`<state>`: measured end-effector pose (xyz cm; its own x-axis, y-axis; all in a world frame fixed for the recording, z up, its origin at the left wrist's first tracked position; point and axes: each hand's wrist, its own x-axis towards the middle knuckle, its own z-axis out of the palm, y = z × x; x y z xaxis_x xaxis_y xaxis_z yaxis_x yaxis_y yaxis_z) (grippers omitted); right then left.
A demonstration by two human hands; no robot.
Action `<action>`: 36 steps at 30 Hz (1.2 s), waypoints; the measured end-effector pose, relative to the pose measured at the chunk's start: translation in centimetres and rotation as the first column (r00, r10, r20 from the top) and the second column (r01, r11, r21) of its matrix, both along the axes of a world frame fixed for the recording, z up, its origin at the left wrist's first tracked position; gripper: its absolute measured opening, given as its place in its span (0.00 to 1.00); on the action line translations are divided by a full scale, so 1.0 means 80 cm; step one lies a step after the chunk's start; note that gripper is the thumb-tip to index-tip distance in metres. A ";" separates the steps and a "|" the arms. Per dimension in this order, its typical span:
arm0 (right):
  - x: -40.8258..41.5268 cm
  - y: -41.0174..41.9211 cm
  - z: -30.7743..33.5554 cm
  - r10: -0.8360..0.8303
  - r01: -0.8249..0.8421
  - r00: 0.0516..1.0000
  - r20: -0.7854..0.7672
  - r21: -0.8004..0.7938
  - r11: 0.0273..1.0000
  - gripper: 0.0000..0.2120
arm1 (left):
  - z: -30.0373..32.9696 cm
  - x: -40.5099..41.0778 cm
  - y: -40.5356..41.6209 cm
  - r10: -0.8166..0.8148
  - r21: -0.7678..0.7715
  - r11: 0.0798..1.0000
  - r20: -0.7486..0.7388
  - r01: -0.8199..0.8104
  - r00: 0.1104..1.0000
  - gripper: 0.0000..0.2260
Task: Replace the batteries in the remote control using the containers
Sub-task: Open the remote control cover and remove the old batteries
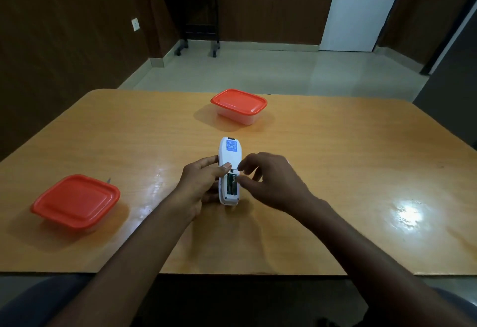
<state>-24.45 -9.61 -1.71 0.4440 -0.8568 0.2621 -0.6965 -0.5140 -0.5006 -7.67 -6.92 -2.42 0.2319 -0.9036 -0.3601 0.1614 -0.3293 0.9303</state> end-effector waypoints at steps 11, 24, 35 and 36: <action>0.010 0.008 0.001 0.090 -0.101 0.991 0.103 0.102 0.990 0.06 | 0.012 0.000 0.007 0.007 -0.028 1.000 -0.086 -0.010 0.996 0.18; 0.005 0.003 0.012 0.070 -0.089 0.989 0.129 0.147 0.985 0.07 | 0.014 -0.005 0.012 0.045 -0.032 0.998 -0.087 -0.048 0.995 0.20; -0.013 -0.014 0.008 -0.261 0.238 0.947 0.188 0.135 0.962 0.05 | 0.011 -0.002 0.010 0.091 -0.018 0.995 -0.110 -0.093 0.990 0.15; -0.016 -0.015 0.002 -0.270 0.267 0.960 0.066 0.053 0.962 0.04 | 0.010 -0.002 0.010 0.092 -0.015 0.995 -0.109 -0.094 0.990 0.16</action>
